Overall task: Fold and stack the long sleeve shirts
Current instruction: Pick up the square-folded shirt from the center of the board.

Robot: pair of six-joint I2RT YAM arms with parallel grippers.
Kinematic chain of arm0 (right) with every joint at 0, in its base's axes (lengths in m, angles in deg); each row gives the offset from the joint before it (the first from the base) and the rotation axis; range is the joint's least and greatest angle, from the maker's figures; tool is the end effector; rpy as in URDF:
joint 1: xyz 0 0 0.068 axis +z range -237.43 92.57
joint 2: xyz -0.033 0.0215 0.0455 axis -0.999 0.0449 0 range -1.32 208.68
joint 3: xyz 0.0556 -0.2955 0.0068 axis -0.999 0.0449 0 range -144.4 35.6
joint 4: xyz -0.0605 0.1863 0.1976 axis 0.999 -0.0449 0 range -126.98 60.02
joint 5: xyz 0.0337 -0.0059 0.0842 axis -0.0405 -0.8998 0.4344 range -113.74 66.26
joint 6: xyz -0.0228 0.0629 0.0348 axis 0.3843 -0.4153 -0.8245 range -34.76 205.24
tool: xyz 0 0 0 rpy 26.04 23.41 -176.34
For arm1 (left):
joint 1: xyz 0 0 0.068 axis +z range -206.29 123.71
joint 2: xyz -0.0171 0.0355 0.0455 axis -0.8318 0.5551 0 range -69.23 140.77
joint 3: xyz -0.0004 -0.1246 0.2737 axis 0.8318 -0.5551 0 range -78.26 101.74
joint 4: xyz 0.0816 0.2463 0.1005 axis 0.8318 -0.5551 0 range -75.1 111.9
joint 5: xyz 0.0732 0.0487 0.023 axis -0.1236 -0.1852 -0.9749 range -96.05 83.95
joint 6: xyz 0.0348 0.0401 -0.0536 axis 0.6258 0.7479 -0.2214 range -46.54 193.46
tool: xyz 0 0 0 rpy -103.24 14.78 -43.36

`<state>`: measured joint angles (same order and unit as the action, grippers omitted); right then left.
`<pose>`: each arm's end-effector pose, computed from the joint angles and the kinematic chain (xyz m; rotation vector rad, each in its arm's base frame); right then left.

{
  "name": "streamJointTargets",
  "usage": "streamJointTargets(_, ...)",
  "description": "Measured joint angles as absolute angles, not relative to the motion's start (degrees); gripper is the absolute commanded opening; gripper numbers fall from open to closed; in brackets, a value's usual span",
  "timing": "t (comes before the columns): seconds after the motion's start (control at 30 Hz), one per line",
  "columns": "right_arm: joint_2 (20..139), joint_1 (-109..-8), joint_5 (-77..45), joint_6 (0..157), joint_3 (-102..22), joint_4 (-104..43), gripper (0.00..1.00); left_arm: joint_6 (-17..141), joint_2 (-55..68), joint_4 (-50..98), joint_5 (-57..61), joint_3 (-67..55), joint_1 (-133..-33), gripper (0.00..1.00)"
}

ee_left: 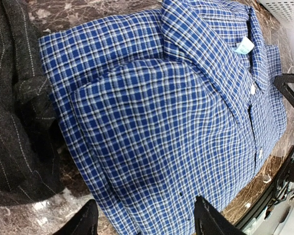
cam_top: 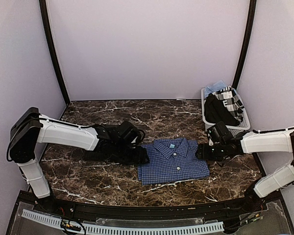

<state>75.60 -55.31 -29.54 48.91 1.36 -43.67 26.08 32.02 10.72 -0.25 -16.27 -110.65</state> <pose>0.2267 0.1347 0.1504 0.1346 2.5783 0.3306 0.2314 -0.3337 0.1749 0.2107 2.6530 -0.8274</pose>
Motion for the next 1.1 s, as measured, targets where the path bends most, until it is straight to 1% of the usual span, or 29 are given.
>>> streamJointTargets(0.1, 76.98, -55.35, -29.50, 48.60, 1.91, -43.17, 0.72, 25.53, 32.83, 10.92, -2.17, -16.27, -111.07, 0.66)
streamJointTargets(0.23, 78.69, -55.35, -29.28, 48.47, 2.08, -41.33, 0.61, 25.18, 35.06, 10.90, -5.12, -16.27, -111.70, 0.67)
streamJointTargets(0.37, 80.26, -55.50, -29.15, 48.71, 1.75, -38.97, 0.60, 25.18, 36.55, 11.03, -6.65, -15.46, -112.14, 0.67)
streamJointTargets(0.47, 80.94, -55.50, -29.11, 48.75, 1.56, -37.84, 0.60, 25.21, 37.44, 11.14, -7.16, -14.50, -112.45, 0.64)
streamJointTargets(0.6, 81.16, -55.15, -29.06, 48.75, 1.56, -37.25, 0.60, 25.21, 38.80, 12.12, -7.02, -13.29, -112.77, 0.54)
streamJointTargets(0.63, 81.24, -55.00, -29.08, 48.73, 1.56, -37.11, 0.59, 25.10, 39.15, 12.27, -6.83, -12.94, -112.93, 0.49)
streamJointTargets(0.73, 81.75, -54.13, -29.13, 48.67, 1.53, -36.13, 0.54, 24.99, 40.29, 13.15, -5.63, -12.03, -113.28, 0.38)
streamJointTargets(0.77, 82.01, -53.62, -29.11, 48.56, 1.49, -35.67, 0.51, 24.86, 40.64, 13.41, -5.19, -11.76, -113.34, 0.32)
streamJointTargets(0.8, 82.25, -53.12, -29.13, 48.45, 1.42, -35.30, 0.48, 24.92, 41.12, 13.78, -4.60, -11.41, -113.43, 0.28)
streamJointTargets(0.87, 82.84, -52.03, -29.24, 47.92, 1.12, -34.91, 0.39, 24.79, 41.97, 14.09, -3.64, -10.63, -113.52, 0.14)
streamJointTargets(0.9, 83.14, -51.53, -29.37, 47.71, 0.97, -34.82, 0.32, 24.77, 42.36, 14.22, -3.24, -10.17, -113.52, 0.11)
streamJointTargets(0.93, 83.36, -51.18, -29.43, 47.49, 0.79, -34.89, 0.25, 24.88, 42.69, 14.26, -2.92, -9.77, -113.52, 0.06)
streamJointTargets(1.0, 83.49, -50.85, -29.63, 46.72, 0.70, -35.39, 0.11, 25.03, 43.08, 14.15, -2.46, -9.14, -113.52, 0.00)
streamJointTargets(1.03, 83.47, -50.83, -29.65, 46.96, 0.68, -35.69, 0.05, 24.90, 43.13, 14.07, -2.41, -8.81, -113.52, 0.00)
streamJointTargets(1.07, 83.32, -50.76, -29.70, 46.77, 0.62, -35.91, 0.00, 25.23, 43.19, 13.58, -2.26, -8.24, -113.52, 0.00)
streamJointTargets(1.1, 83.04, -50.67, -29.78, 46.46, 0.44, -36.37, 0.00, 25.29, 43.21, 13.19, -2.17, -7.79, -113.52, 0.00)
